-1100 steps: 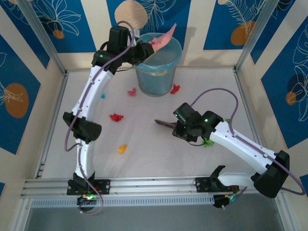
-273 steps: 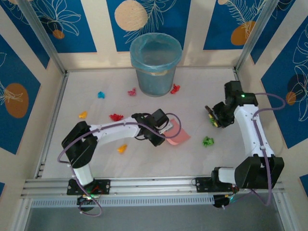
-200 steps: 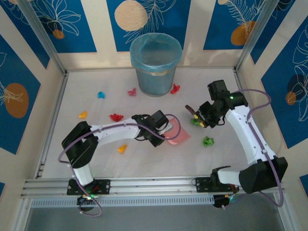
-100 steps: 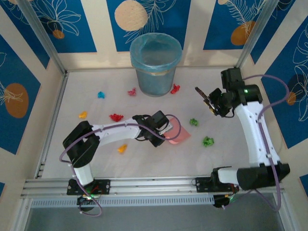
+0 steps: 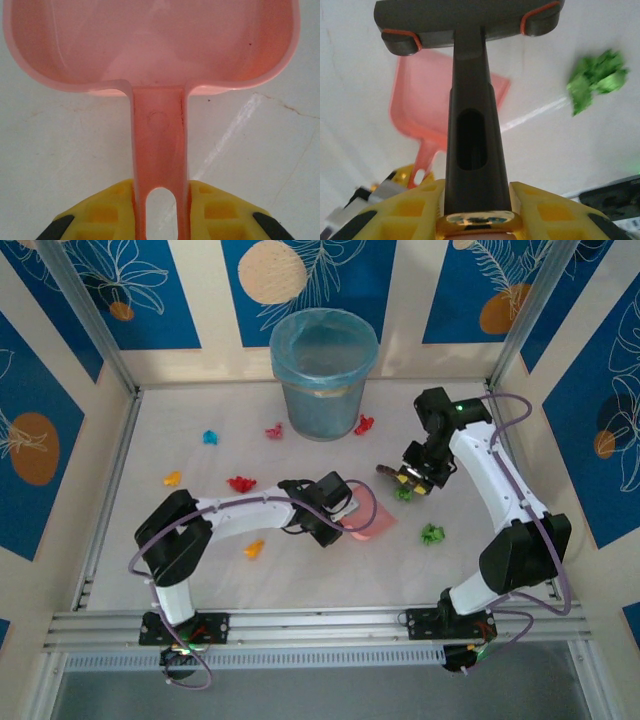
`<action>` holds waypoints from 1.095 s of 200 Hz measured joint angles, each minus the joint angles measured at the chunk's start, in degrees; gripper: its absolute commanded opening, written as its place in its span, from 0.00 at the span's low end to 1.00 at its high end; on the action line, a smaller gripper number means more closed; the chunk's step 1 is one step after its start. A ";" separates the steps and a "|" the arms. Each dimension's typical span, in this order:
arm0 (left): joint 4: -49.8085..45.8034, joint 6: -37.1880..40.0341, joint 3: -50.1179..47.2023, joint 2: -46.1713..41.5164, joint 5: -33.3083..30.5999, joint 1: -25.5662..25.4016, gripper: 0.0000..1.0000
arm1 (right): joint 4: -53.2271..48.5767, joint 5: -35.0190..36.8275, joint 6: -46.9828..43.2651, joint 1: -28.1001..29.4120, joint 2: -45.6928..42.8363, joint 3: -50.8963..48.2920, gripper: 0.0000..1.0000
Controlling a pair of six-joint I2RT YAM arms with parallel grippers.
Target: Sweep away the paper scraps from the table
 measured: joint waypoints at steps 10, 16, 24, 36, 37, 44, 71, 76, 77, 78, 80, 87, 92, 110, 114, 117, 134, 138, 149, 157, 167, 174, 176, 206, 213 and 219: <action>0.00 0.00 0.00 0.22 0.00 0.02 0.00 | 1.16 -2.40 1.18 0.85 -0.72 -1.49 0.00; 0.04 0.00 0.00 0.26 0.00 0.00 0.00 | 1.90 -3.78 1.92 1.25 -1.11 -2.38 0.00; 0.04 0.00 0.00 0.31 0.00 0.02 0.00 | 3.02 -5.73 3.02 1.88 -1.75 -3.50 0.00; 0.07 -0.09 0.00 0.33 0.00 0.02 0.00 | 4.83 -8.87 4.70 2.93 -2.49 -4.87 0.00; 0.04 -0.13 0.00 0.33 0.00 0.02 0.00 | 5.11 -9.29 4.87 3.04 -2.58 -5.05 0.00; 0.09 -0.24 0.00 0.33 0.00 0.02 0.00 | 6.29 -11.34 5.88 3.61 -2.97 -5.77 0.00; 0.50 -0.44 0.00 0.44 0.00 0.02 0.00 | 9.94 -17.38 9.62 5.55 -4.42 -7.32 0.00; 0.59 -0.50 0.00 0.50 0.02 0.02 0.00 | 10.34 -18.18 10.27 5.88 -4.61 -7.39 0.00; 0.59 -0.52 0.00 0.52 0.00 0.02 0.00 | 10.40 -18.29 10.36 5.92 -4.66 -7.39 0.00; 0.61 -0.59 0.00 0.55 0.00 0.02 0.00 | 10.54 -18.51 10.51 6.03 -4.74 -7.43 0.00; 0.66 -0.63 -0.02 0.59 0.00 0.02 0.00 | 10.67 -18.73 10.67 6.10 -4.79 -7.45 0.00; 0.92 -0.85 -0.07 0.68 0.00 0.02 0.00 | 11.08 -19.76 11.52 6.49 -5.09 -7.58 0.00; 1.20 -0.90 -0.17 0.72 -0.02 0.02 0.00 | 11.34 -20.35 12.13 6.75 -5.22 -7.67 0.00; 2.14 -1.36 -0.74 0.72 -0.07 0.00 0.00 | 12.50 -22.08 14.53 7.28 -6.21 -8.68 0.00; 2.36 -1.40 -0.85 0.72 -0.09 0.00 0.00 | 12.68 -22.36 14.93 7.37 -6.40 -8.92 0.00; 2.58 -1.44 -0.96 0.72 -0.15 0.00 0.00 | 12.87 -22.47 15.34 7.41 -6.60 -9.07 0.00; 3.93 -1.49 -1.55 0.72 -0.57 0.02 0.00 | 13.29 -22.67 17.09 7.65 -7.61 -9.29 0.00; 4.39 -1.49 -1.73 0.70 -0.70 0.00 0.00 | 13.35 -22.64 17.66 7.69 -7.98 -9.29 0.00; 5.38 -1.49 -2.14 0.63 -1.11 0.00 0.00 | 13.31 -22.64 18.40 7.74 -8.83 -9.29 0.00; 6.19 -1.49 -2.58 0.57 -1.40 0.00 0.00 | 13.35 -22.62 19.12 7.78 -9.40 -9.29 0.00; 7.34 -1.51 -3.26 0.37 -1.77 0.00 0.00 | 13.33 -22.64 19.82 7.78 -10.05 -9.29 0.00; 8.04 -1.49 -3.76 0.17 -1.99 0.00 0.00 | 13.33 -22.67 20.26 7.78 -10.54 -9.29 0.00; 8.20 -1.51 -3.87 0.15 -2.01 0.00 0.00 | 13.29 -22.67 20.41 7.76 -10.69 -9.29 0.00; 10.47 -1.51 -5.55 -0.61 -3.43 0.00 0.00 | 13.33 -22.58 22.32 6.82 -13.29 -9.31 0.00; 10.86 -1.51 -5.79 -0.68 -3.65 0.00 0.00 | 13.42 -22.43 22.75 6.19 -14.25 -9.42 0.00; 11.15 -1.51 -6.01 -0.76 -3.74 0.00 0.00 | 13.62 -22.21 23.19 5.42 -15.39 -9.73 0.00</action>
